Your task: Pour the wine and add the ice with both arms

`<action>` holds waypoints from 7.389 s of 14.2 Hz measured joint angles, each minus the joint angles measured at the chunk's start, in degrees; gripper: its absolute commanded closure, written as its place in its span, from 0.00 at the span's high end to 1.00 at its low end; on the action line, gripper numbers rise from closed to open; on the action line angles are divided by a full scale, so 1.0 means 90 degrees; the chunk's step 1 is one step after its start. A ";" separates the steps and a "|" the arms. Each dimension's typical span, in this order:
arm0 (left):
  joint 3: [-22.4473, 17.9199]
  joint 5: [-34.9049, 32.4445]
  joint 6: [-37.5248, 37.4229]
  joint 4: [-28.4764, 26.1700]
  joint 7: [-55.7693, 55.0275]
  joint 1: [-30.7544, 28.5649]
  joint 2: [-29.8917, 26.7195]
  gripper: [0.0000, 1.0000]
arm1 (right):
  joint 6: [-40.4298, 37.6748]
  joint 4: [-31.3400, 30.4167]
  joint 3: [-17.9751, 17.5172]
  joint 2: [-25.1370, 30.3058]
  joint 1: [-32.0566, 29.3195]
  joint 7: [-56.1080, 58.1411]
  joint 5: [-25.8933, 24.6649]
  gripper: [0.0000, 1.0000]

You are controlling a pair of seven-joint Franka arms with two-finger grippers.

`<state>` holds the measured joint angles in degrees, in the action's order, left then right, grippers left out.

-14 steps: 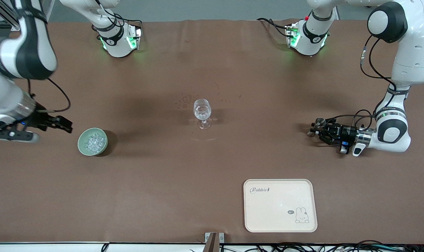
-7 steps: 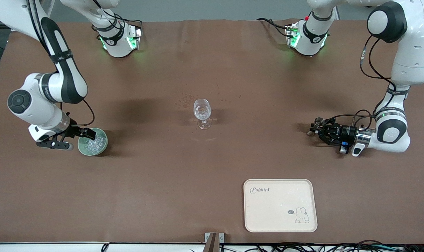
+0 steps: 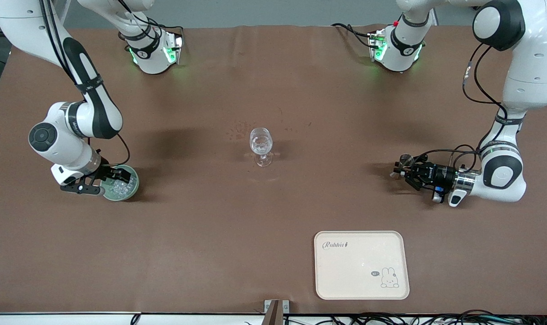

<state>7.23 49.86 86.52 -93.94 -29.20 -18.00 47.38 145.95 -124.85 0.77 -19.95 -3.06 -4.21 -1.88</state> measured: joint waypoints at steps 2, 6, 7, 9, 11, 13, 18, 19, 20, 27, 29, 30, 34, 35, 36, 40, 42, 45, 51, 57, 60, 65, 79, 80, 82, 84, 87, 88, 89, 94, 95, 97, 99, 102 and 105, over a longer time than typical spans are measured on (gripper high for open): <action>0.0296 0.0001 0.0004 0.0076 -0.0261 0.0062 -0.0198 0.01 | 0.0088 -0.0012 -0.0001 -0.0049 -0.0001 -0.0010 0.0000 0.75; 0.0568 0.0134 0.0135 0.0098 -0.1017 0.0456 -0.0564 0.01 | 0.0180 -0.0010 -0.0001 -0.0064 -0.0006 -0.0017 0.0000 0.69; 0.0697 0.0138 0.0158 0.0095 -0.1103 0.0493 -0.0623 0.01 | 0.0201 -0.0006 -0.0001 -0.0064 -0.0009 -0.0018 0.0000 0.69; 0.1047 0.0145 0.0311 0.0082 -0.1170 0.0502 -0.0667 0.01 | 0.0212 0.0018 0.0000 -0.0068 -0.0014 -0.0019 0.0000 0.68; 0.1556 0.0151 0.0821 0.0015 -0.1393 0.0503 -0.0667 0.01 | 0.0215 0.0085 0.0000 -0.0106 -0.0021 -0.0020 0.0000 0.68; 0.2130 0.0153 0.1499 -0.0095 -0.1795 0.0517 -0.0669 0.01 | 0.0220 0.0138 0.0000 -0.0166 -0.0023 -0.0020 0.0000 0.66; 0.2849 0.0154 0.2722 -0.0125 -0.3536 0.1163 -0.0943 0.01 | 0.0326 0.0152 -0.0002 -0.0314 -0.0022 -0.0022 0.0000 0.55; 0.2852 0.0155 0.2884 -0.0125 -0.3861 0.1354 -0.1055 0.01 | 0.0326 0.0153 -0.0002 -0.0330 -0.0022 -0.0024 0.0001 0.53; 0.2860 0.0155 0.3041 -0.0125 -0.4183 0.1528 -0.1164 0.01 | 0.0326 0.0156 -0.0003 -0.0333 -0.0022 -0.0024 0.0001 0.53; 0.2878 -0.0100 0.4153 -0.0223 -0.5814 0.2567 -0.1634 0.01 | 0.0049 0.0222 -0.0009 -0.0333 -0.0018 -0.0105 0.0001 0.54; 0.2876 -0.0412 0.4227 -0.0275 -0.6161 0.2602 -0.1671 0.01 | 0.0038 0.0225 -0.0010 -0.0333 -0.0018 -0.0121 0.0001 0.54; 0.2876 -0.0544 0.4230 -0.0277 -0.6314 0.2603 -0.1679 0.01 | 0.0037 0.0225 -0.0010 -0.0333 -0.0018 -0.0123 0.0001 0.53; 0.2877 -0.1057 0.4292 -0.0278 -0.6878 0.2706 -0.1712 0.01 | 0.0020 0.0239 -0.0018 -0.0327 -0.0016 -0.0157 0.0005 0.29; 0.2877 -0.1167 0.4346 -0.0278 -0.7026 0.2772 -0.1716 0.01 | 0.0014 0.0240 -0.0018 -0.0327 -0.0015 -0.0192 0.0005 0.23; 0.2877 -0.1288 0.4390 -0.0278 -0.7174 0.2819 -0.1721 0.01 | 0.0011 0.0247 -0.0021 -0.0324 -0.0014 -0.0219 0.0005 0.19; 0.2870 -0.1562 0.4411 -0.0278 -0.7650 0.2836 -0.1792 0.01 | -0.0009 0.0264 -0.0025 -0.0323 -0.0012 -0.0249 0.0008 0.09; 0.2865 -0.1602 0.4411 -0.0278 -0.7783 0.2837 -0.1824 0.01 | -0.0011 0.0269 -0.0025 -0.0324 -0.0012 -0.0249 0.0008 0.04; 0.2869 -0.2070 0.4411 -0.0278 -0.8154 0.2842 -0.1840 0.01 | -0.0568 0.0517 -0.0025 -0.0324 -0.0012 -0.0251 0.0008 0.02; 0.2882 -0.2533 0.4427 -0.0260 -0.8669 0.3015 -0.1854 0.01 | -0.3011 0.2127 -0.0034 0.0166 0.0006 -0.0257 0.0009 0.01; 0.2884 -0.3140 0.4433 -0.0165 -0.9415 0.3087 -0.1914 0.01 | -0.5010 0.3413 -0.0043 0.1215 0.0028 -0.0257 0.0007 0.02; 0.2885 -0.3587 0.4430 -0.0159 -0.9725 0.3203 -0.1917 0.01 | -0.5644 0.3735 -0.0045 0.1693 0.0031 -0.0256 0.0006 0.02; 0.2886 -0.4124 0.4429 -0.0161 -1.0064 0.3441 -0.1916 0.01 | -0.6526 0.3827 -0.0067 0.2610 0.0033 -0.0253 0.0008 0.02; 0.2887 -0.5660 0.4431 -0.0031 -1.1381 0.3763 -0.1916 0.01 | -0.6711 0.4263 -0.0131 0.2431 0.0049 -0.0197 0.0184 0.02; 0.2886 -0.5660 0.4431 -0.0031 -1.1382 0.3764 -0.1916 0.01 | -0.6711 0.4264 -0.0132 0.2431 0.0053 -0.0195 0.0210 0.02; 0.2870 -0.5651 0.4384 -0.0031 -1.1355 0.3736 -0.1912 0.01 | -0.6711 0.4264 -0.0132 0.2431 0.0067 -0.0193 0.0223 0.02; 0.2864 -0.5185 0.4275 -0.0032 -1.0943 0.3692 -0.1887 0.01 | -0.6711 0.4265 -0.0132 0.2431 0.0076 -0.0193 0.0229 0.02; 0.2846 -0.3810 0.4246 -0.0032 -0.9824 0.3588 -0.1877 0.01 | -0.6711 0.4266 -0.0132 0.2431 0.0083 -0.0193 0.0232 0.02; 0.2845 -0.3464 0.4190 -0.0028 -0.9524 0.3523 -0.1877 0.01 | -0.6711 0.4266 -0.0133 0.2431 0.0086 -0.0193 0.0233 0.02; 0.2843 -0.3229 0.4107 -0.0010 -0.9288 0.3448 -0.1877 0.01 | -0.6711 0.4266 -0.0133 0.2431 0.0089 -0.0193 0.0234 0.02; 0.2811 -0.1722 0.3663 0.0321 -0.7800 0.2597 -0.1811 0.01 | -0.6710 0.4268 -0.0159 0.2426 0.0245 -0.0234 0.0292 0.02; 0.2804 -0.1485 0.3575 0.0477 -0.7566 0.2377 -0.1733 0.01 | -0.6693 0.4268 -0.0242 0.2411 0.0295 -0.0364 0.0314 0.02; 0.2788 -0.0995 0.3519 0.0758 -0.7027 0.1888 -0.1482 0.01 | -0.6509 0.4266 -0.0592 0.2291 0.0364 -0.0968 0.0326 0.02; 0.2763 -0.0253 0.3503 0.0933 -0.6122 0.1320 -0.1161 0.01 | -0.6139 0.4262 -0.1115 0.2027 0.0406 -0.1764 0.0329 0.02; 0.2704 0.0916 0.3472 0.1011 -0.4793 0.0497 -0.0717 0.01 | -0.5579 0.4259 -0.1991 0.1528 0.0468 -0.3169 0.0326 0.02; 0.2615 0.1348 0.3468 0.1210 -0.3710 -0.0109 -0.0060 0.01 | -0.5268 0.4258 -0.2705 0.1153 0.0560 -0.4221 0.0307 0.02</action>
<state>30.77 61.99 117.73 -83.05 -62.59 -18.98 46.85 98.54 -86.52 -23.58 -9.57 1.98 -42.20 0.88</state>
